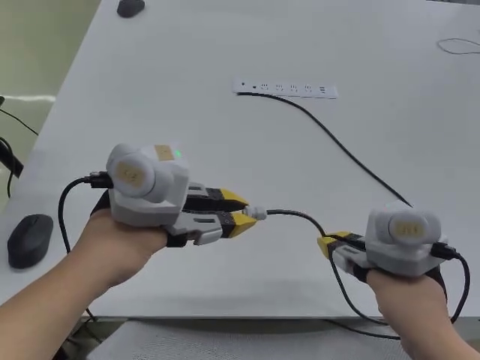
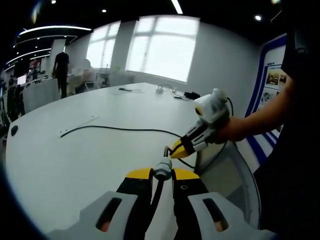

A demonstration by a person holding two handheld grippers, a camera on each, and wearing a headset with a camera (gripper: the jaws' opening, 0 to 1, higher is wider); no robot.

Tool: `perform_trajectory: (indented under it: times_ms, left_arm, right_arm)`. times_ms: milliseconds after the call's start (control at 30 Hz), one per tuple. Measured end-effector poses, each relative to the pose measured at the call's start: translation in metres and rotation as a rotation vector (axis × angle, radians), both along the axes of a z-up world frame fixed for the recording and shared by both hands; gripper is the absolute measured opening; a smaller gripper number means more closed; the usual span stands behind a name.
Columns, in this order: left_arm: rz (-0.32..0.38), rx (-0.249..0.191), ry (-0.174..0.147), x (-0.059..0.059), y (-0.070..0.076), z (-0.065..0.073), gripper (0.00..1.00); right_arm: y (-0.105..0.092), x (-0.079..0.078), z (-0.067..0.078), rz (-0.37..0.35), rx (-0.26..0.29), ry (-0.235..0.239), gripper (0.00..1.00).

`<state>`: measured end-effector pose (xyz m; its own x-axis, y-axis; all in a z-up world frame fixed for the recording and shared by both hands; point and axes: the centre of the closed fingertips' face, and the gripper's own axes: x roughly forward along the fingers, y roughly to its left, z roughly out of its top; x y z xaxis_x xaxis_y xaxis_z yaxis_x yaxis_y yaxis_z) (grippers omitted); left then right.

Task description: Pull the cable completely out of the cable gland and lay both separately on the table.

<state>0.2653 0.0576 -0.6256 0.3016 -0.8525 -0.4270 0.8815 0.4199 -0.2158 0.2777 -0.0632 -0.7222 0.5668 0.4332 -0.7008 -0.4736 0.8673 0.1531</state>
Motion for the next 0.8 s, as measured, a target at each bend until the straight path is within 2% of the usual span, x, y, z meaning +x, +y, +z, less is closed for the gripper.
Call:
perform_trajectory:
  times_ms: [100, 333, 533, 600, 667, 800]
  left_arm:
    - [-0.001, -0.002, 0.004, 0.0, 0.001, 0.001, 0.15]
    - [0.01, -0.006, 0.01, 0.005, 0.004, 0.001, 0.15]
    - [0.01, -0.002, 0.012, 0.007, 0.006, 0.001, 0.15]
    - [0.01, 0.0, 0.011, 0.007, 0.006, 0.001, 0.15]
    - [0.007, 0.001, 0.013, 0.006, 0.007, 0.0, 0.15]
    - [0.007, -0.002, 0.015, 0.006, 0.008, 0.0, 0.15]
  right_arm:
    - [0.0, 0.001, 0.002, 0.017, -0.016, -0.021, 0.01]
    - [0.005, 0.0, 0.009, 0.042, -0.009, -0.019, 0.03]
    - [0.018, -0.003, 0.021, 0.105, -0.019, -0.057, 0.14]
    - [0.026, -0.006, 0.026, 0.176, -0.052, -0.079, 0.18]
    - [0.037, -0.006, 0.036, 0.248, -0.094, -0.132, 0.2]
    - [0.065, -0.007, 0.055, 0.338, -0.088, -0.179, 0.23]
